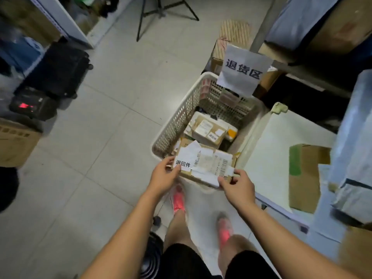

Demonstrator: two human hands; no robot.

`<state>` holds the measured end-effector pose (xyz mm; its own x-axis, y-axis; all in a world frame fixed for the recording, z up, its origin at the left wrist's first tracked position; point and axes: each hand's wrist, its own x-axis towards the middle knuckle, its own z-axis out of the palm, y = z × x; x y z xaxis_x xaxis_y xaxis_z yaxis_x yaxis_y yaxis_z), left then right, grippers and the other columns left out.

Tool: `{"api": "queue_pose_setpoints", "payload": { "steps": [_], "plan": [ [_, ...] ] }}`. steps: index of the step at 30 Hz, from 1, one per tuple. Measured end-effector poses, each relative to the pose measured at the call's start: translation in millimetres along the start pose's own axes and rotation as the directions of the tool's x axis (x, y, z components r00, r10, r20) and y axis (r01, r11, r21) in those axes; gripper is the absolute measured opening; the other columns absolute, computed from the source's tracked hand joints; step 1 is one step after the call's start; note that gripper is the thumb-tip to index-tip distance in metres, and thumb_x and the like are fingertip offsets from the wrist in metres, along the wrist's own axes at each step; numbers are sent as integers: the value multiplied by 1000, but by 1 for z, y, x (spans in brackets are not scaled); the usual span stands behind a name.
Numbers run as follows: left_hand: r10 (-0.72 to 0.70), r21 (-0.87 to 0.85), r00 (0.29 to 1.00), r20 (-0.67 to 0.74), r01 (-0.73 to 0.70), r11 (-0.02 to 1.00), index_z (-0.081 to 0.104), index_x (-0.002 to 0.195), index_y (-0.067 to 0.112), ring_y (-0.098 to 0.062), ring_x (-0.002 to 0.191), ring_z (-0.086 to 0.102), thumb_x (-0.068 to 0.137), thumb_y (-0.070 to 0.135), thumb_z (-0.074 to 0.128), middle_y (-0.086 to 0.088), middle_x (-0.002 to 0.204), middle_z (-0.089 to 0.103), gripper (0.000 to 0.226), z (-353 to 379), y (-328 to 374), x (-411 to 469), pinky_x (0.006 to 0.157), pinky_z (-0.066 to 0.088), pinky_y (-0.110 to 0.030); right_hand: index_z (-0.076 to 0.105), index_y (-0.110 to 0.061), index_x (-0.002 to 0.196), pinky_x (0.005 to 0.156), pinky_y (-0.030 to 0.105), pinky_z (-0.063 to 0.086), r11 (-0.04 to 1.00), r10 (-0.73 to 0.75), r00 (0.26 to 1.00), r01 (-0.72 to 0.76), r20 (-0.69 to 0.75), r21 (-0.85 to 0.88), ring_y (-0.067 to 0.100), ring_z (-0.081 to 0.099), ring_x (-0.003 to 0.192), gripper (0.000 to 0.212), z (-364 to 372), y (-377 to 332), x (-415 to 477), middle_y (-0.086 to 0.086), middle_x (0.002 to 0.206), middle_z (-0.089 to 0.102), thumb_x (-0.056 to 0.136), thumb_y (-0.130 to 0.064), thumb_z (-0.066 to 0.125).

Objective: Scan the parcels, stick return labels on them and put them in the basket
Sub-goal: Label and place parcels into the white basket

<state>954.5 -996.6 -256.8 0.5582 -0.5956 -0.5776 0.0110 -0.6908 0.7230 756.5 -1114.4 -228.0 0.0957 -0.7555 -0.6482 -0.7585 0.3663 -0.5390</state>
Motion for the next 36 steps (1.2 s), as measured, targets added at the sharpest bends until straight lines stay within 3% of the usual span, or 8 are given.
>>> {"api": "queue_pose_setpoints", "payload": {
  "steps": [6,14,19,23,26,29,31,36],
  "plan": [
    [-23,241,988,155,-15,970,62,119,11,-17,99,64,91,21,68,0,109,69,30,17,-51,162,91,50,-32,60,-11,118,93,45,52,986,165,984,-165,-70,14,27,64,107,45,89,9,127,9,117,68,82,-31,78],
    [-111,367,981,157,46,929,62,123,9,-14,92,63,93,22,65,-1,110,69,33,75,-160,302,80,43,-23,56,-15,108,83,43,56,978,209,977,-210,-34,-11,23,66,92,39,203,88,270,5,103,69,82,-33,80],
    [-116,344,983,144,60,937,57,130,12,-16,96,61,95,23,63,2,111,65,37,105,-201,346,86,45,-27,50,-20,102,67,30,49,984,179,980,-178,-92,19,17,63,78,39,239,124,320,-13,78,55,81,-34,80],
    [-87,354,991,100,46,934,57,128,16,-12,83,61,95,24,62,5,107,65,34,116,-214,354,78,42,-25,51,-17,105,50,11,36,985,170,982,-170,-84,7,2,56,69,45,247,139,334,-13,78,55,79,-34,83],
    [-63,429,993,102,13,903,49,140,14,-14,99,59,96,30,60,1,126,62,48,109,-206,344,86,44,-29,53,-14,121,57,13,39,986,161,983,-164,-90,-24,5,58,74,55,239,134,327,-5,93,63,79,-38,82],
    [26,602,988,152,-113,791,41,147,14,-26,116,56,95,35,59,-6,138,55,59,93,-173,320,98,47,-42,48,-15,134,76,30,48,985,96,989,-111,-115,-129,21,61,102,62,212,110,300,4,118,63,84,-39,76],
    [119,741,968,221,-246,625,35,149,16,-28,124,50,94,37,58,-8,144,47,63,80,-133,300,99,46,-45,47,-19,134,84,38,51,946,-25,997,-1,-76,-323,25,55,115,56,183,85,276,3,125,59,87,-38,71],
    [341,849,874,346,-446,284,31,149,22,-28,137,36,84,33,71,-6,149,39,77,46,8,237,106,37,-46,42,-21,140,97,45,43,676,-291,951,280,101,-682,27,42,129,54,84,-4,207,1,144,44,89,-24,62]
  ]
}}
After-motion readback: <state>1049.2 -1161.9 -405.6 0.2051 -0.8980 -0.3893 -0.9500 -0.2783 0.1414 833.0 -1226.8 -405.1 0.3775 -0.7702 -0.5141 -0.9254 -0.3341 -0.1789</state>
